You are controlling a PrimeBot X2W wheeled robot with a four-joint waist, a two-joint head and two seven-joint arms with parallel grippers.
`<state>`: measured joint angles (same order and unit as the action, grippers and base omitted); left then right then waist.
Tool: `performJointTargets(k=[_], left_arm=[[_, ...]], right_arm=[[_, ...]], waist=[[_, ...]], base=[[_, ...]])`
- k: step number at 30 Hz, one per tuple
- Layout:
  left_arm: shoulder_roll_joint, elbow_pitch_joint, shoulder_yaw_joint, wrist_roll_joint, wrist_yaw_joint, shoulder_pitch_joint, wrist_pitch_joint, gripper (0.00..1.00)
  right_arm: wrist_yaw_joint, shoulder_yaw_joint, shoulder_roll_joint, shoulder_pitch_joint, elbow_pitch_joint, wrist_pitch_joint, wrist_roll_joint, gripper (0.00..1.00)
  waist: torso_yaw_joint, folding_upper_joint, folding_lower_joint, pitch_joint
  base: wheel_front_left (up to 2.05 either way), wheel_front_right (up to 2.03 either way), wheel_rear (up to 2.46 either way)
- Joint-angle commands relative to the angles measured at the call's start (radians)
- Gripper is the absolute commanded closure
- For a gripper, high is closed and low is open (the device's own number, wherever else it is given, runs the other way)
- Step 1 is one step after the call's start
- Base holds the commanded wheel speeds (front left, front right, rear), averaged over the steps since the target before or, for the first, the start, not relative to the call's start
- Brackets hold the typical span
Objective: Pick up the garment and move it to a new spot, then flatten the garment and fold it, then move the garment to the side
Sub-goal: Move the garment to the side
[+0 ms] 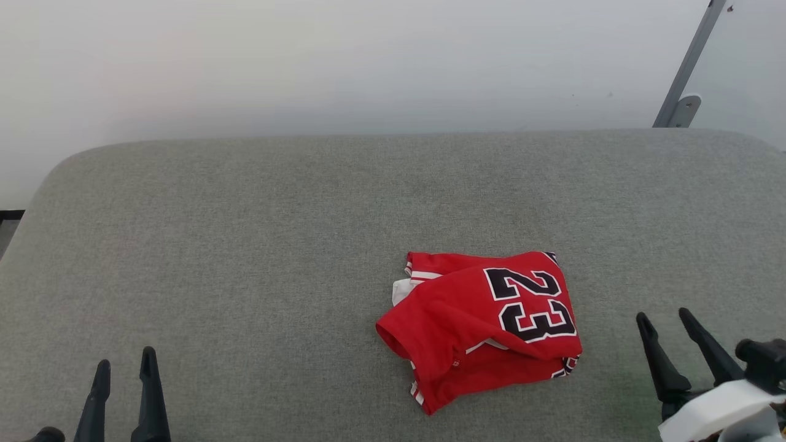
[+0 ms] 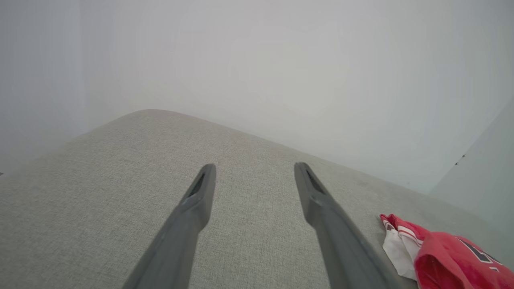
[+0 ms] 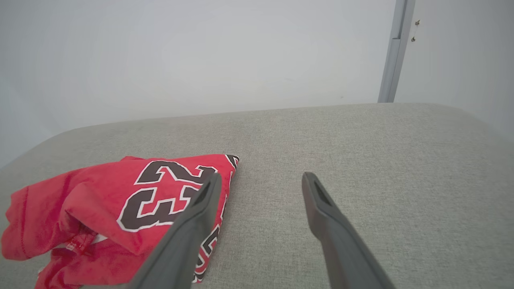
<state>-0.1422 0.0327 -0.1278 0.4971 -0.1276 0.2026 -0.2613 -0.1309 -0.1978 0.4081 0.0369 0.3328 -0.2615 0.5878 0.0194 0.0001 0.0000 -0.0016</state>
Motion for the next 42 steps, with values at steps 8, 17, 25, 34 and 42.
performJointTargets(k=[8, 17, 25, 34, 42], left_arm=[[-0.008, 0.004, 0.026, -0.028, -0.004, -0.025, -0.005, 0.0], [-0.013, 0.008, 0.071, -0.032, -0.004, -0.064, -0.005, 0.0], [-0.017, 0.031, 0.124, -0.016, -0.004, -0.105, -0.005, 0.0], [-0.019, 0.059, 0.171, 0.002, -0.004, -0.157, -0.005, 0.0], [-0.013, 0.073, 0.191, 0.006, -0.004, -0.198, -0.005, 0.0]], right_arm=[[0.0, -0.134, 0.071, 0.121, 0.016, 0.14, 0.113, 0.0], [0.0, -0.28, 0.167, 0.268, 0.01, 0.433, 0.252, 0.0], [0.0, -0.371, 0.237, 0.402, 0.057, 0.685, 0.339, 0.0], [0.0, -0.452, 0.198, 0.509, 0.181, 0.894, 0.414, 0.0], [0.0, -0.521, 0.14, 0.539, 0.254, 0.998, 0.493, 1.0]], waist=[[0.01, -0.0001, 0.0, 0.022], [0.049, -0.0001, 0.0, 0.072], [0.114, -0.0001, 0.0, 0.12], [0.17, -0.0001, 0.0, 0.176], [0.184, -0.0001, 0.0, 0.209]], base=[[0.0, 0.0, 0.0], [0.0, 0.0, 0.0], [0.0, 0.0, 0.0], [0.0, 0.0, 0.0], [0.0, 0.0, 0.0]])
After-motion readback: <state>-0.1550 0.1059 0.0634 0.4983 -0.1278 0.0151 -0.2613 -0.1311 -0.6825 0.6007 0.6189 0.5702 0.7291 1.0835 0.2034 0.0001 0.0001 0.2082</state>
